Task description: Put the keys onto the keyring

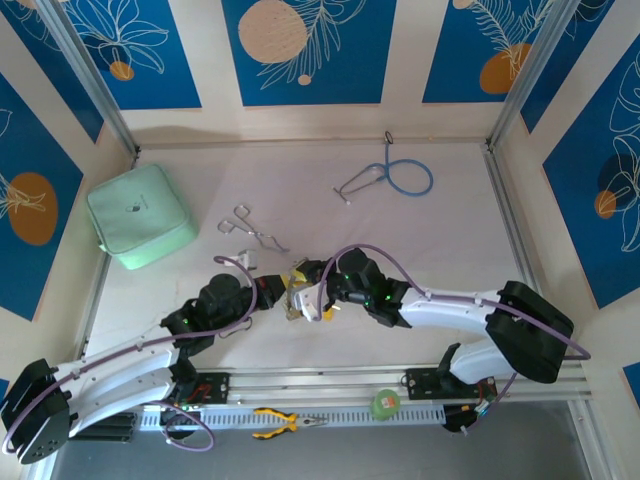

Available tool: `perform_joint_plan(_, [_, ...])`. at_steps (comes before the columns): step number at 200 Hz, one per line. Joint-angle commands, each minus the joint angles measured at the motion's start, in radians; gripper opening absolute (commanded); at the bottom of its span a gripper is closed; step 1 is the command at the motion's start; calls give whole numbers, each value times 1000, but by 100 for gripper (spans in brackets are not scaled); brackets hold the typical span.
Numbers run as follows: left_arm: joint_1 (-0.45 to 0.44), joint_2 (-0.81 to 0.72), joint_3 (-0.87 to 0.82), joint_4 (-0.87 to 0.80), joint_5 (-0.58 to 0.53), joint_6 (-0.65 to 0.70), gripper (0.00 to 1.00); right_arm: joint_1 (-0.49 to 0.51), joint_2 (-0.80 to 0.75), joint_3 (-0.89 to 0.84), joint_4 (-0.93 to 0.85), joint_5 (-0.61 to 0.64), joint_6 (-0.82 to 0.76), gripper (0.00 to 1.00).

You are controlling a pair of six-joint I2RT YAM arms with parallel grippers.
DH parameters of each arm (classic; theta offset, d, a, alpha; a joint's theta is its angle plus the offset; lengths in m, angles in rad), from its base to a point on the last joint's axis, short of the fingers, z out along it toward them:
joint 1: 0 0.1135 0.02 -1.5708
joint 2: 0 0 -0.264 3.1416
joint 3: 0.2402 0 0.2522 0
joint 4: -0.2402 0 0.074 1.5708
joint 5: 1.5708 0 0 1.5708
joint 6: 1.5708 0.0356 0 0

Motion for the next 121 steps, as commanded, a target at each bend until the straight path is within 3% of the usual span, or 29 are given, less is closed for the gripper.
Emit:
perform_joint_plan(1, [8,-3,36,8,28,-20,0,12,16,28,43,15,-39,31])
perform_joint_plan(55, [8,6,39,9,39,-34,0,25,36,32,83,34,-63,30])
perform_joint_plan(84, [8,7,39,11,39,-45,0,31,39,31,101,34,-57,18])
perform_joint_plan(121, [8,18,37,25,38,-68,0,35,44,21,120,34,-44,10])
